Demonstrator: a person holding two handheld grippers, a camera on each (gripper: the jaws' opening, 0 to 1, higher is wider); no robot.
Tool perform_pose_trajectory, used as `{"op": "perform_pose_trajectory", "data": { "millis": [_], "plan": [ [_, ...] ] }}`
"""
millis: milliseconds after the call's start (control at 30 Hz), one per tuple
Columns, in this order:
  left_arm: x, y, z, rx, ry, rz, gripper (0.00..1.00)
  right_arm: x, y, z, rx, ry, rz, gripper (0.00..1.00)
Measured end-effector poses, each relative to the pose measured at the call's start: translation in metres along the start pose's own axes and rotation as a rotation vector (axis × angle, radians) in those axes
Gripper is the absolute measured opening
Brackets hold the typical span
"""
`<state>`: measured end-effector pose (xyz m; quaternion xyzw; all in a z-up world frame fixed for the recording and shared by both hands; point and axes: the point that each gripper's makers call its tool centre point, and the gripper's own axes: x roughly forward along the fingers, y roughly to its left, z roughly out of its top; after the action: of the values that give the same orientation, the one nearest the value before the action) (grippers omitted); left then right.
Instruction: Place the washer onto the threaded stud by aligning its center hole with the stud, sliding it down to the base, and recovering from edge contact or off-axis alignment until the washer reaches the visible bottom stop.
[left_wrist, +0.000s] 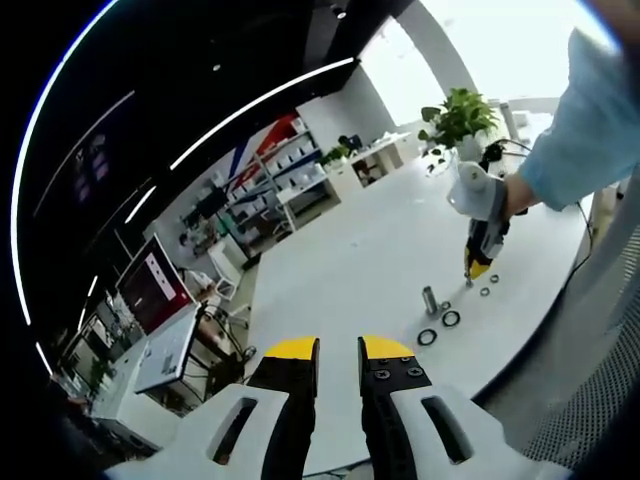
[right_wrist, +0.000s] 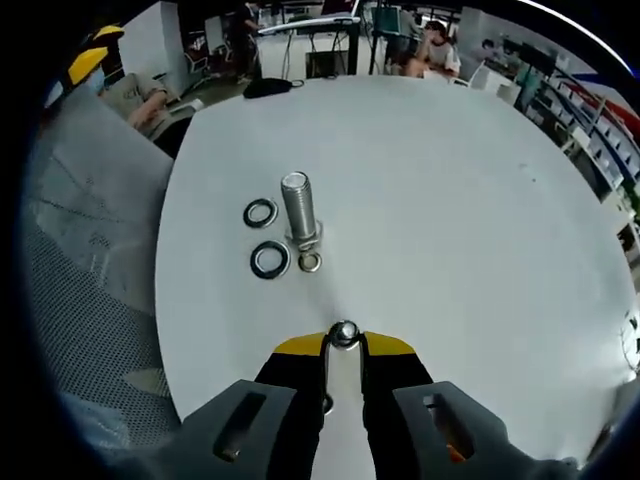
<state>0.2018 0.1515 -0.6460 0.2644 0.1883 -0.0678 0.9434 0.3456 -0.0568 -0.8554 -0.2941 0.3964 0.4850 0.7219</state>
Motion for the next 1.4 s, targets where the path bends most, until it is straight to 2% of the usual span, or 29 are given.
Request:
{"op": "perform_pose_trajectory", "data": {
  "millis": [333, 433, 500, 567, 967, 1233, 1400],
  "plan": [
    [0.000, 0.000, -0.001, 0.001, 0.008, 0.005, 0.13, 0.009, 0.003, -0.006, -0.009, 0.025, 0.011, 0.13],
    [0.000, 0.000, 0.001, 0.002, 0.001, 0.005, 0.13, 0.010, 0.007, -0.009, -0.046, 0.044, 0.027, 0.14],
    [0.000, 0.000, 0.000, 0.000, 0.006, 0.005, 0.13, 0.009, 0.003, -0.008, -0.066, 0.039, 0.004, 0.20],
    [0.000, 0.001, 0.000, -0.002, 0.002, 0.007, 0.13, 0.007, 0.003, -0.008, -0.045, 0.037, 0.001, 0.24],
    [-0.001, 0.001, 0.001, 0.002, -0.004, 0.010, 0.13, -0.017, -0.003, -0.019, 0.001, 0.000, -0.026, 0.23],
    [-0.002, 0.002, 0.002, 0.000, -0.014, 0.014, 0.13, -0.020, 0.003, -0.036, 0.027, 0.013, -0.019, 0.22],
    [-0.002, 0.002, 0.002, 0.002, -0.015, 0.014, 0.13, -0.019, 0.007, -0.039, 0.033, 0.019, -0.008, 0.22]
  ]
}}
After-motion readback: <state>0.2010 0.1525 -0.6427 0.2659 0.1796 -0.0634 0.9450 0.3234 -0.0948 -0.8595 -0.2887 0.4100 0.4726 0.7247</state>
